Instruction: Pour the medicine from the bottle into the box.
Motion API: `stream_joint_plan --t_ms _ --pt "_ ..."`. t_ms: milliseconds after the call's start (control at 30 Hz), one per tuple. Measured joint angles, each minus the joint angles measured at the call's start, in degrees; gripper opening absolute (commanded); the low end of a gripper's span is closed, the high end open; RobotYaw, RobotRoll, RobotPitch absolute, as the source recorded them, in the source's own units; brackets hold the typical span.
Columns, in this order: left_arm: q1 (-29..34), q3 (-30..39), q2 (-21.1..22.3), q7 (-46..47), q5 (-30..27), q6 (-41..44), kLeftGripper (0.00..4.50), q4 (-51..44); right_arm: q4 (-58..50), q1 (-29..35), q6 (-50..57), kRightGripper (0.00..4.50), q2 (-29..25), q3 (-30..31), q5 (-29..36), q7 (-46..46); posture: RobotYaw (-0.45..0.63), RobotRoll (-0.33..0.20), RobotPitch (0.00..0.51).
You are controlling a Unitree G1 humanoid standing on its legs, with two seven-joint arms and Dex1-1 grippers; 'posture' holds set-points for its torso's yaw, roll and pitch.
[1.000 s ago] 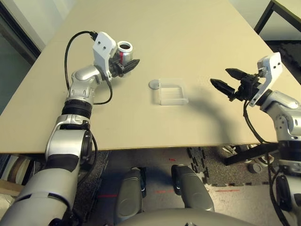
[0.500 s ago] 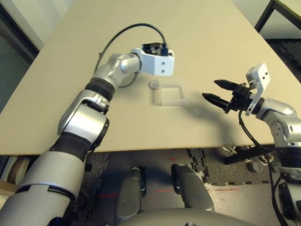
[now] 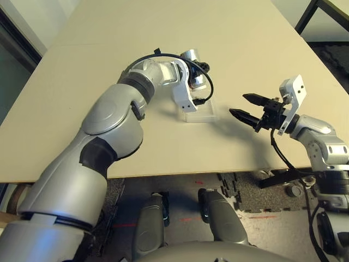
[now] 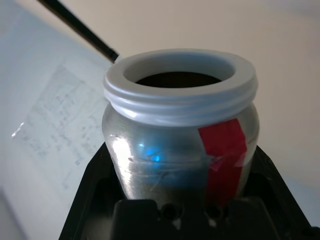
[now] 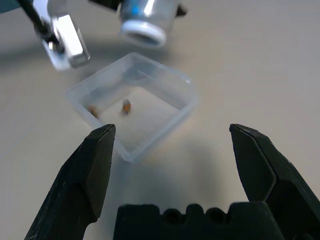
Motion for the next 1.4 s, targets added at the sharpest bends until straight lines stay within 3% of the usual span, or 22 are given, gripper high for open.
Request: stream_joint_plan --t_ms 167,300,433,600,733,1000,1200,1400 --pt "1.16 6.63 -0.83 -5.59 -6.76 -2.48 2.85 0.33 0.00 -0.02 0.12 4.50 -0.10 0.27 -0.03 0.19 -0.22 0.000 0.171" --pt "4.82 22.28 0.01 -20.56 -22.80 -3.11 2.85 0.37 0.00 -0.02 0.11 4.50 -0.26 0.39 -0.04 0.68 -0.21 0.000 0.172" --pt "8.98 39.84 0.82 -35.92 -40.74 2.42 2.85 0.06 0.01 -0.94 0.10 4.50 -0.21 0.39 -0.01 0.68 -0.20 0.000 0.173" --pt "14.09 56.49 1.18 -46.16 -58.31 12.61 2.85 -3.39 0.01 -1.67 0.70 4.50 0.83 -0.02 1.26 -0.28 -0.20 0.000 0.180" --pt "18.85 64.15 1.98 -49.15 -66.94 20.95 2.85 -7.91 0.04 -2.34 1.41 4.50 1.45 -1.00 2.56 -1.41 -0.19 0.000 0.182" --pt "29.79 71.05 5.34 -49.30 -75.46 27.60 2.85 -17.19 0.08 -2.63 1.57 4.50 1.84 -1.07 3.23 -2.42 -0.19 0.000 0.180" --pt "35.76 73.64 4.09 -48.91 -78.60 24.12 2.85 -18.50 0.50 -3.46 1.52 4.50 1.85 -1.07 3.22 -2.42 -0.19 0.000 0.174" --pt "36.41 74.13 2.61 -48.88 -79.78 21.29 2.85 -18.49 0.66 -3.52 1.31 4.50 1.84 -1.07 3.20 -2.42 -0.20 0.000 0.174"
